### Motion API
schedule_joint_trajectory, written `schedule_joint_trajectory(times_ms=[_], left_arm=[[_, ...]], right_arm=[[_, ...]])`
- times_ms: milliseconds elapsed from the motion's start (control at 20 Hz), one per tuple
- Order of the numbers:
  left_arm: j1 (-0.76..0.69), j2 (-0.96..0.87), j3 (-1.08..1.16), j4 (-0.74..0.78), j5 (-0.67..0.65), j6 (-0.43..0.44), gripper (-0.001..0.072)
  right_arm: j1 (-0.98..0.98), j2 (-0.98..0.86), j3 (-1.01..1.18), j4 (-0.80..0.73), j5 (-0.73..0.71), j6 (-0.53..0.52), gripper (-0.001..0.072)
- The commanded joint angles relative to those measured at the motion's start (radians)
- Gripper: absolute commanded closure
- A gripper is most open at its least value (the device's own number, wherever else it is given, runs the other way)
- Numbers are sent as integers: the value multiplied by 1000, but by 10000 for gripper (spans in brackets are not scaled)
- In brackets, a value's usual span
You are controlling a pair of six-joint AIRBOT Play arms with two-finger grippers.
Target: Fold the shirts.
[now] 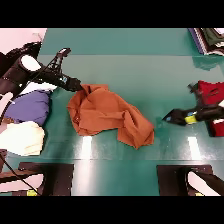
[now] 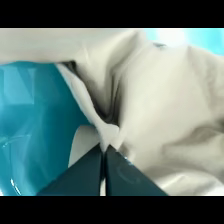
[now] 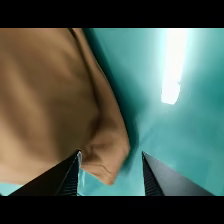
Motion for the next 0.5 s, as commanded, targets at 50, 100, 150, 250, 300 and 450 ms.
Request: schedule_joint_trajectory(times_ms=[50, 100, 150, 250, 300, 450], left_arm=[[0, 6, 18, 6, -17, -2, 685], [0, 6, 18, 6, -17, -2, 685], [0, 6, 18, 6, -17, -2, 685], [0, 6, 18, 6, -16, -2, 685], [0, 6, 18, 6, -19, -2, 685], [4, 23, 18, 14, -18, -23, 686]], right_arm=[[135, -126, -107, -8, -79, -18, 330], [166, -149, -100, -10, -89, -19, 331], [196, -169, -88, -9, -108, -19, 334], [241, -201, -58, -10, -146, -19, 418], [253, -211, -45, -11, -162, -19, 491], [244, -201, 4, -64, -187, -15, 695]])
